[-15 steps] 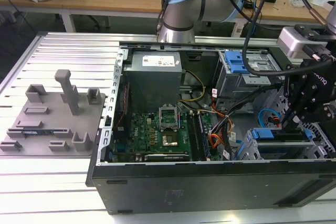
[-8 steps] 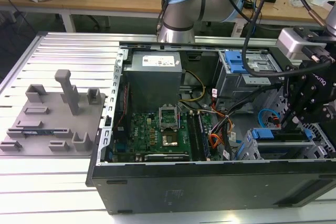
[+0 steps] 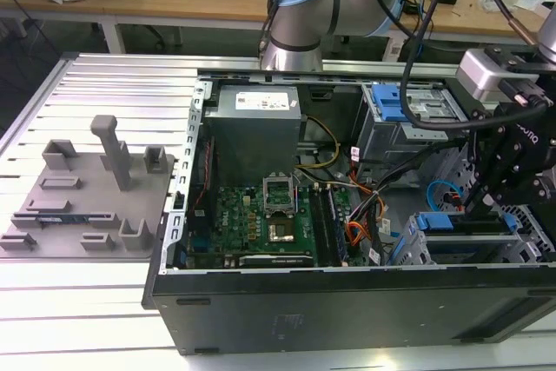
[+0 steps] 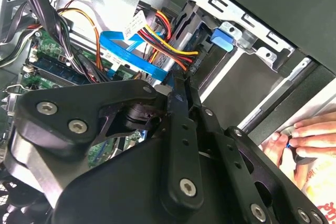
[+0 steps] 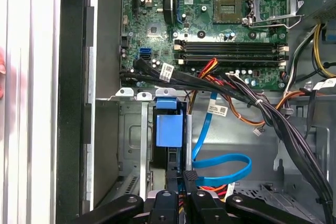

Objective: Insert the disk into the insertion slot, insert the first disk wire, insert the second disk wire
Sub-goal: 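Insert the second disk wire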

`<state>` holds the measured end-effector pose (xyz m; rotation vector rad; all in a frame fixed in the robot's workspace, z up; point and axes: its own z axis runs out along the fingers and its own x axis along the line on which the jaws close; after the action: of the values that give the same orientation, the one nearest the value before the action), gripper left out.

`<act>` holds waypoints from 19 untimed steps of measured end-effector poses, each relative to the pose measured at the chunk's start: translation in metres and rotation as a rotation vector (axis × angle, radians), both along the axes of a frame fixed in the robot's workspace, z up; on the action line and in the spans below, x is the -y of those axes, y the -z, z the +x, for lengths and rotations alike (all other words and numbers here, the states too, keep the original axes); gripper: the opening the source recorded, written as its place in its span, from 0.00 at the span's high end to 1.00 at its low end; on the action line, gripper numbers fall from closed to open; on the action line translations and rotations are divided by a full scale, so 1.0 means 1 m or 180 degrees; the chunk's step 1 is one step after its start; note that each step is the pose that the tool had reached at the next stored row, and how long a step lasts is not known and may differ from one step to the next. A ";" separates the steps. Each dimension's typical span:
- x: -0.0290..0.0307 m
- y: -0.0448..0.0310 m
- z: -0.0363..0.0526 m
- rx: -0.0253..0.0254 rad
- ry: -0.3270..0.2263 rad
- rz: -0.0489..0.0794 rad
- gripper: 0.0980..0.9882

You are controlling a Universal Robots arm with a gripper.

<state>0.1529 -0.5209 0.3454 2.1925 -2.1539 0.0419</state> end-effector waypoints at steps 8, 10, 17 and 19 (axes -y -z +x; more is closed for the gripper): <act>0.0000 0.0020 0.0000 0.0000 -0.0060 0.0000 0.93; 0.0000 0.0025 0.0000 0.0000 -0.0072 0.0000 0.93; 0.0004 0.0070 -0.0001 0.0000 -0.0128 -0.0003 0.93; 0.0007 0.0089 0.0000 0.0000 -0.0141 -0.0002 0.93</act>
<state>0.1529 -0.5216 0.3364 2.2400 -2.1048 0.0447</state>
